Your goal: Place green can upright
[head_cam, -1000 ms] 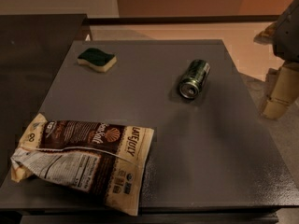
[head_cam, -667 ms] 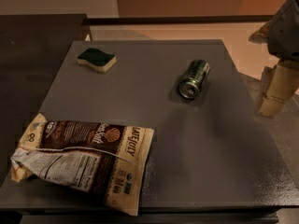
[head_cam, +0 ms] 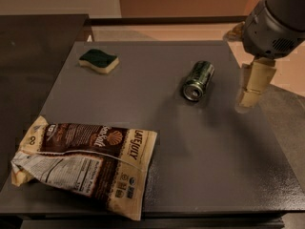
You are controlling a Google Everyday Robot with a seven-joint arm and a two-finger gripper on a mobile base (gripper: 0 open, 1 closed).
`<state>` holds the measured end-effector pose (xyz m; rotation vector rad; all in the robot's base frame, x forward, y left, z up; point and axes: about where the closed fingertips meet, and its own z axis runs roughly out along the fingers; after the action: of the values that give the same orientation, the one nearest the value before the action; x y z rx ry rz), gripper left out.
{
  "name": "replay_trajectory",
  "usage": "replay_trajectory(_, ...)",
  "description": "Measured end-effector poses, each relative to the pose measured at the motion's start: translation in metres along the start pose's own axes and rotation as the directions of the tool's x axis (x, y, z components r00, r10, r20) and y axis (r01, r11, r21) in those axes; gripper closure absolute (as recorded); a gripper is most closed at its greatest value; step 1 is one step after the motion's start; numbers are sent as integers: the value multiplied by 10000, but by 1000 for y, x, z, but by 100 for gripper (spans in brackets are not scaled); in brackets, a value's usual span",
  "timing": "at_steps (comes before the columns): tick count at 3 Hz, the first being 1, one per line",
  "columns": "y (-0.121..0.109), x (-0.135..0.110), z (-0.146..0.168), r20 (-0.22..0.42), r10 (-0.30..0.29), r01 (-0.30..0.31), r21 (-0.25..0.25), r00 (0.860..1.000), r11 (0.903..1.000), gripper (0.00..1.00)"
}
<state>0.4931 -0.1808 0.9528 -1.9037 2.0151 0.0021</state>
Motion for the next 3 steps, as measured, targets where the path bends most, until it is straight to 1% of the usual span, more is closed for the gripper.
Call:
replay_trajectory(1,-22,-10,18,402,-1517,1512,147,9876,9884,0)
replay_trajectory(2,-43,-21,36,766,-3295,3292,163,9411,9441,0)
replay_trajectory(3,-58,-31,57,970,-5093,5130,-170,8551,8582,0)
